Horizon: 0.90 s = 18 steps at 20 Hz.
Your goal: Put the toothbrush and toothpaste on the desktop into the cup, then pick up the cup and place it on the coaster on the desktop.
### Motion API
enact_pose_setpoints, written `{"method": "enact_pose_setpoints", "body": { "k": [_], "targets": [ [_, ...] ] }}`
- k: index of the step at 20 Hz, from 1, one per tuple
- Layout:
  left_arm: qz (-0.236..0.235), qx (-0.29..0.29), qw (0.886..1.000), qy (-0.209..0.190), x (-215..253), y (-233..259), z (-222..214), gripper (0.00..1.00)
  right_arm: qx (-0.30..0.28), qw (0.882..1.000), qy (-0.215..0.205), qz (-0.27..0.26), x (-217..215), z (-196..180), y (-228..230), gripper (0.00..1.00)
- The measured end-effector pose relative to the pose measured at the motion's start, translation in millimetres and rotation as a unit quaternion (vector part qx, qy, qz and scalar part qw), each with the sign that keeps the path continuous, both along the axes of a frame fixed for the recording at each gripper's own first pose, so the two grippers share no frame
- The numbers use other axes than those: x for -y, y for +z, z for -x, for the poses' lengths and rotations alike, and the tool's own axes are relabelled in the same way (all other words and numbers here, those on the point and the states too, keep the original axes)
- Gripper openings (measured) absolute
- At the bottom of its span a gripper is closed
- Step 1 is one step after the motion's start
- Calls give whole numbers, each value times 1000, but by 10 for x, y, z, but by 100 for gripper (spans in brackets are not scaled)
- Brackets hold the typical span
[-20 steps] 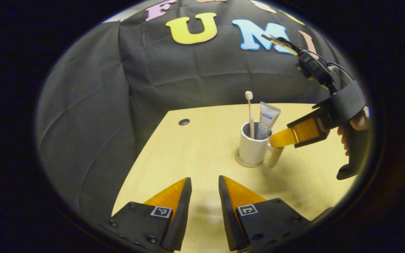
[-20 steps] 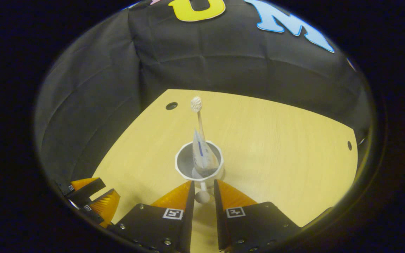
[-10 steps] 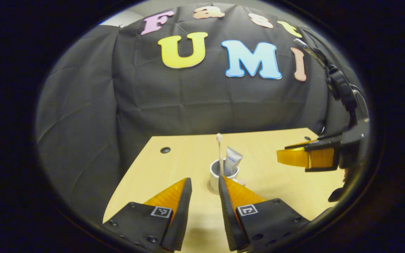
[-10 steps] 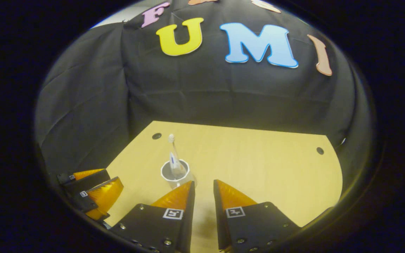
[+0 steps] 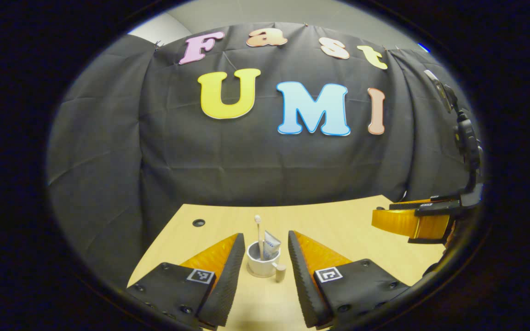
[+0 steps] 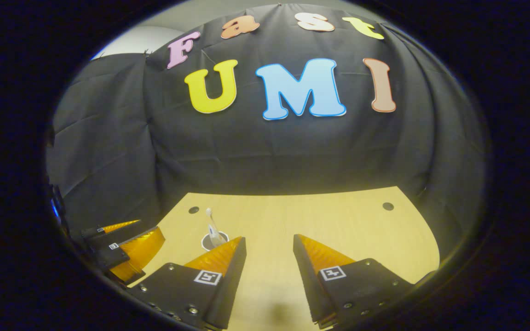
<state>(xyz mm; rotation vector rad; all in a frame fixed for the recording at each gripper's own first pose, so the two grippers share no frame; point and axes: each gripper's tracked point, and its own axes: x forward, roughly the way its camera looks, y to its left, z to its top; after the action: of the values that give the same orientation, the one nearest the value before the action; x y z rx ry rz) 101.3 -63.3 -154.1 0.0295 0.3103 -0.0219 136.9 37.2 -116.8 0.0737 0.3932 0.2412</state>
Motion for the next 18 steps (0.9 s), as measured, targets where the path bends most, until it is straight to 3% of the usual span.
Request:
{"method": "enact_pose_setpoints", "body": {
  "k": [3, 6, 7, 9, 18],
  "targets": [
    [6, 14, 1000, -8, 145, 131, -2, 88, 14, 1000, -1, -3, 92, 91, 85, 79],
    [0, 30, 999, -13, 256, 239, -3, 88, 29, 1000, -3, -10, 130, 118, 176, 85],
    [-5, 39, 999, -14, 281, 294, -1, 92, 34, 999, -5, -12, 158, 122, 217, 93],
    [-16, 58, 998, -15, 333, 408, -15, 96, 44, 999, -8, -16, 178, 113, 257, 93],
    [-37, 66, 997, -28, 639, 638, 71, 96, 62, 997, -18, -30, 215, 105, 343, 92]
  ]
}}
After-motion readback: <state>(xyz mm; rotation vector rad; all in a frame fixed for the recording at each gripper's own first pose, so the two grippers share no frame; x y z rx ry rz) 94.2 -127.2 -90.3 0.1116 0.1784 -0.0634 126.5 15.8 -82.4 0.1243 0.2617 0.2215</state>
